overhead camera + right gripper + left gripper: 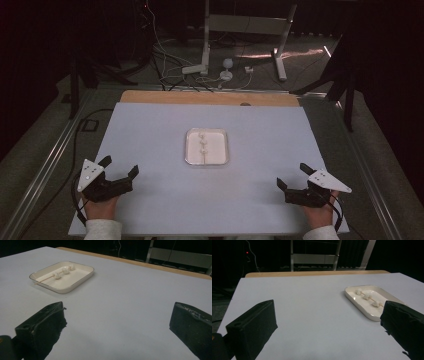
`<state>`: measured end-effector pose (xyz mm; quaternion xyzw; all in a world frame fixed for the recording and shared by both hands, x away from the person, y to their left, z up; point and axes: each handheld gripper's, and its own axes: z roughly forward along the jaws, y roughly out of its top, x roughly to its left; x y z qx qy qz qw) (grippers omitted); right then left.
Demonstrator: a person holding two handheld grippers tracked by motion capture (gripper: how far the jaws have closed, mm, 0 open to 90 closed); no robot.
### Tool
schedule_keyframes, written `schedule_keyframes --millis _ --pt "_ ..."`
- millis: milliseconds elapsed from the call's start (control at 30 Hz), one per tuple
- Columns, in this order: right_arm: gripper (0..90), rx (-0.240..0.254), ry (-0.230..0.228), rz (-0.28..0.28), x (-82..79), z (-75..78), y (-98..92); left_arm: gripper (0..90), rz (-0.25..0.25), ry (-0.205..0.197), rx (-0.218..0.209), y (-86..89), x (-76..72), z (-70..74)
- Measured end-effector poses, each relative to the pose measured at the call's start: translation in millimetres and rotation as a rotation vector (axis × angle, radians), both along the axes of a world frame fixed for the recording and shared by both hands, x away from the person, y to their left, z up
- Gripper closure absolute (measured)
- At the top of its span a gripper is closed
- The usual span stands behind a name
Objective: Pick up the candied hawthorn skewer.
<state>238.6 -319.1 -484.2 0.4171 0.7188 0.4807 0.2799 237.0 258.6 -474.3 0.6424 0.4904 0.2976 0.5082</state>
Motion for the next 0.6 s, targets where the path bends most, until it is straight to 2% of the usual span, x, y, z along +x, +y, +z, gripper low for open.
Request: schedule_keyframes --millis 200,333,600 --pt "0.0 0.006 -0.012 0.0 0.2 0.7 -0.6 0.8 0.011 0.0 0.008 0.4 -0.9 0.1" --pt "0.0 0.006 -0.013 -0.002 1.0 0.6 0.0 0.8 0.019 0.002 -0.001 1.3 -1.9 0.7" --pt "0.0 0.025 -0.018 -0.015 0.6 1.3 -2.4 0.8 0.023 0.002 0.001 -0.6 -1.1 9.8"
